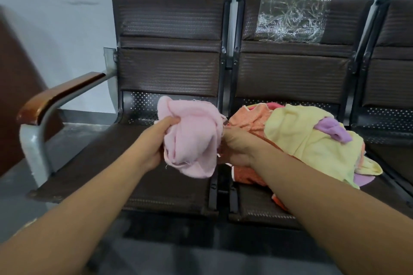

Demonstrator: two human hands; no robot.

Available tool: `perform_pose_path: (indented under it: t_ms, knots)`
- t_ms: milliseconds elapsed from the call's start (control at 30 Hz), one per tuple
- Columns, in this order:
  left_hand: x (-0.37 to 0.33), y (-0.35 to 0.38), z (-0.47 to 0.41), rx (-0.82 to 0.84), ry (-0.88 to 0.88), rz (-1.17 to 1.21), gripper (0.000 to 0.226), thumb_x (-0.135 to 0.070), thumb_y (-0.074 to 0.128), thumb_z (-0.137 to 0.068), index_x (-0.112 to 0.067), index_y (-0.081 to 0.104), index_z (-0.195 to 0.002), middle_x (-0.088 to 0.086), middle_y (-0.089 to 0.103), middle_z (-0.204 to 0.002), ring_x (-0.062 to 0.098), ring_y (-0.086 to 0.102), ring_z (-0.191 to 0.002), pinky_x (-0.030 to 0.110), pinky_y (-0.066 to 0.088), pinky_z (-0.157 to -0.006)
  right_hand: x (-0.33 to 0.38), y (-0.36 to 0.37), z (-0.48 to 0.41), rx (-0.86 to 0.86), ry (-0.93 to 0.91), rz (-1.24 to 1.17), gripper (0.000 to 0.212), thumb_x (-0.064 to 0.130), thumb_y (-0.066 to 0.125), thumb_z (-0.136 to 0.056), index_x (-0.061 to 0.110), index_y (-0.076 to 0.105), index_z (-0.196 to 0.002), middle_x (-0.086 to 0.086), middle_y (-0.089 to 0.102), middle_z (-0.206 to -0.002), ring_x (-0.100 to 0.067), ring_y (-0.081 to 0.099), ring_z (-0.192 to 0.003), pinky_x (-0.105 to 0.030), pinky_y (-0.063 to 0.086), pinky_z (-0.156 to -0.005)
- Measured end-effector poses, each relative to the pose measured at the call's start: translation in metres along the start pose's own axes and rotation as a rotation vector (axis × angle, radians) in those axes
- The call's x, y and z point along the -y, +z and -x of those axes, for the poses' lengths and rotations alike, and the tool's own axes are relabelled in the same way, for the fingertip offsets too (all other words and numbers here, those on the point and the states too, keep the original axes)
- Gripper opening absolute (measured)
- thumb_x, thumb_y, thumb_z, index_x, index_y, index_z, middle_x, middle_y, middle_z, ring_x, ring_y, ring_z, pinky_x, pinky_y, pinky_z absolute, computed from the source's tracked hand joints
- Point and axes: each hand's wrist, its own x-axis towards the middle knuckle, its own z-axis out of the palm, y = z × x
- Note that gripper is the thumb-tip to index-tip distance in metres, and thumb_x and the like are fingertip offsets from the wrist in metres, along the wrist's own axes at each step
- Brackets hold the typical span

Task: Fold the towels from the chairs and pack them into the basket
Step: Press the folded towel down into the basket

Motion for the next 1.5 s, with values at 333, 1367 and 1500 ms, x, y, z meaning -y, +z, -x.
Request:
perform_pose_path:
  t_ms: [333,1367,1500]
  knots:
    - [0.006,-0.081,0.010,-0.224,-0.033,-0.404,0.017,-0.031,0.058,-0.099,-0.021,0.071,-0.103,0.008,0.076,-0.102,0.023,0.072,-0.093,0.039,0.058,-0.082,-0.032,0.031,-0.038,-0.026,-0.035,0.089,0.034,0.000,0.076,-0.082,0.000,0.068,-0.115,-0.019,0.072,-0.112,-0.027,0.071,-0.095,-0.039,0.058,-0.088]
    - [-0.029,-0.105,0.050,0.100,0.126,-0.384,0.021,-0.028,0.072,-0.083,-0.012,0.080,-0.096,0.012,0.076,-0.100,0.019,0.071,-0.089,0.033,0.055,-0.082,-0.022,0.094,-0.041,0.171,-0.291,0.128,0.024,0.011,0.069,-0.085,0.018,0.052,-0.069,-0.005,0.047,-0.068,-0.017,0.044,-0.063,-0.028,0.036,-0.057]
    - [-0.026,-0.106,0.048,0.107,0.105,-0.509,0.012,-0.022,0.076,-0.083,-0.012,0.069,-0.085,0.000,0.074,-0.086,0.011,0.066,-0.076,0.023,0.052,-0.066,-0.021,0.085,-0.042,0.139,-0.333,0.297,0.029,0.015,0.073,-0.085,0.021,0.051,-0.067,-0.002,0.047,-0.067,-0.013,0.041,-0.060,-0.026,0.030,-0.052]
